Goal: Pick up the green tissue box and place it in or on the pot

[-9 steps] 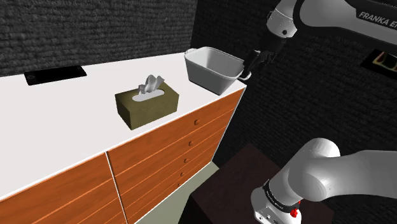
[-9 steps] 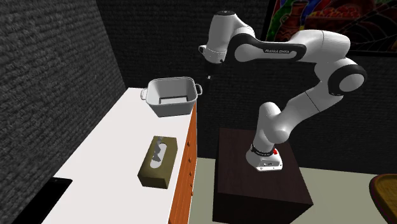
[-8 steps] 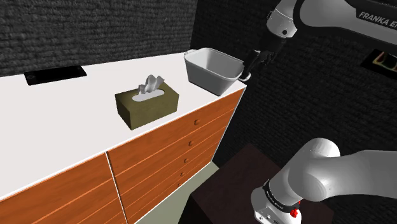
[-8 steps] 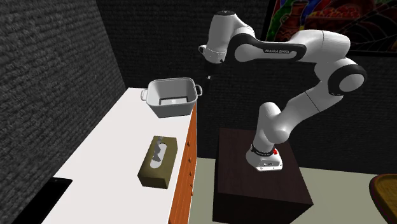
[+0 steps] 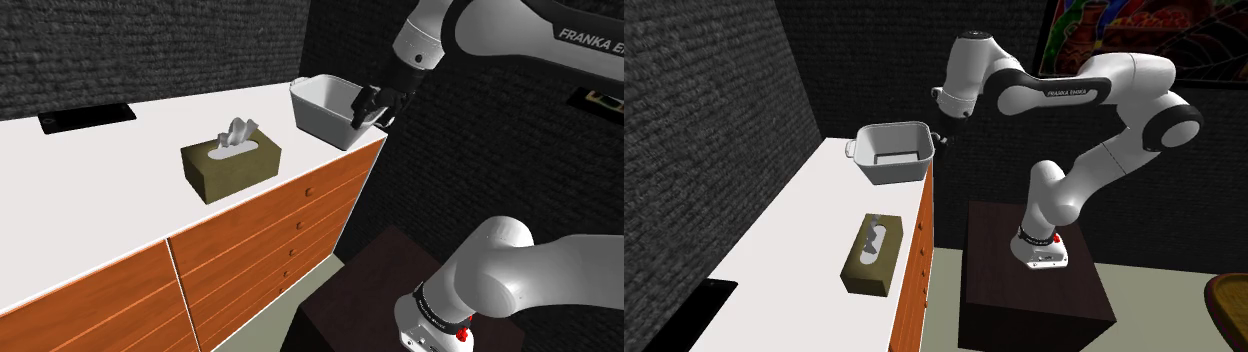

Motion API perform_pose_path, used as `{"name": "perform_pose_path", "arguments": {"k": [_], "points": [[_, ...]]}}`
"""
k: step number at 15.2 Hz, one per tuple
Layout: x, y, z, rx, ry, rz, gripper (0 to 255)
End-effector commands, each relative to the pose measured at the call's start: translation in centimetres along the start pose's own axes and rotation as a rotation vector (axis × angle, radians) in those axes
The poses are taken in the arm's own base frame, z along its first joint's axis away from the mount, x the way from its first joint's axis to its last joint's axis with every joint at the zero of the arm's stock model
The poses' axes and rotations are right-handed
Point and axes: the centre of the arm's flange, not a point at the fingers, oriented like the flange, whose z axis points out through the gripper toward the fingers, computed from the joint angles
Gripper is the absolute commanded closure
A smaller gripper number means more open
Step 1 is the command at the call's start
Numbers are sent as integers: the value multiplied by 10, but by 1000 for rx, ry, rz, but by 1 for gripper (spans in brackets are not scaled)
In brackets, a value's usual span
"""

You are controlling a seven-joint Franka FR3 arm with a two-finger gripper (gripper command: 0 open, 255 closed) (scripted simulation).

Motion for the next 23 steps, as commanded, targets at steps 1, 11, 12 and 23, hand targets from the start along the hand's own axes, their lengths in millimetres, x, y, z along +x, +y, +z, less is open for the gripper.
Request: {"name": "perform_pose_path", "arguments": {"k": [1,11,12,23], "points": [[0,-24,6,24,4,34,0],[6,-138,22,137,25,189,0],[8,-149,22,148,27,204,0],[36,-266,23,266,49,366,0]]}}
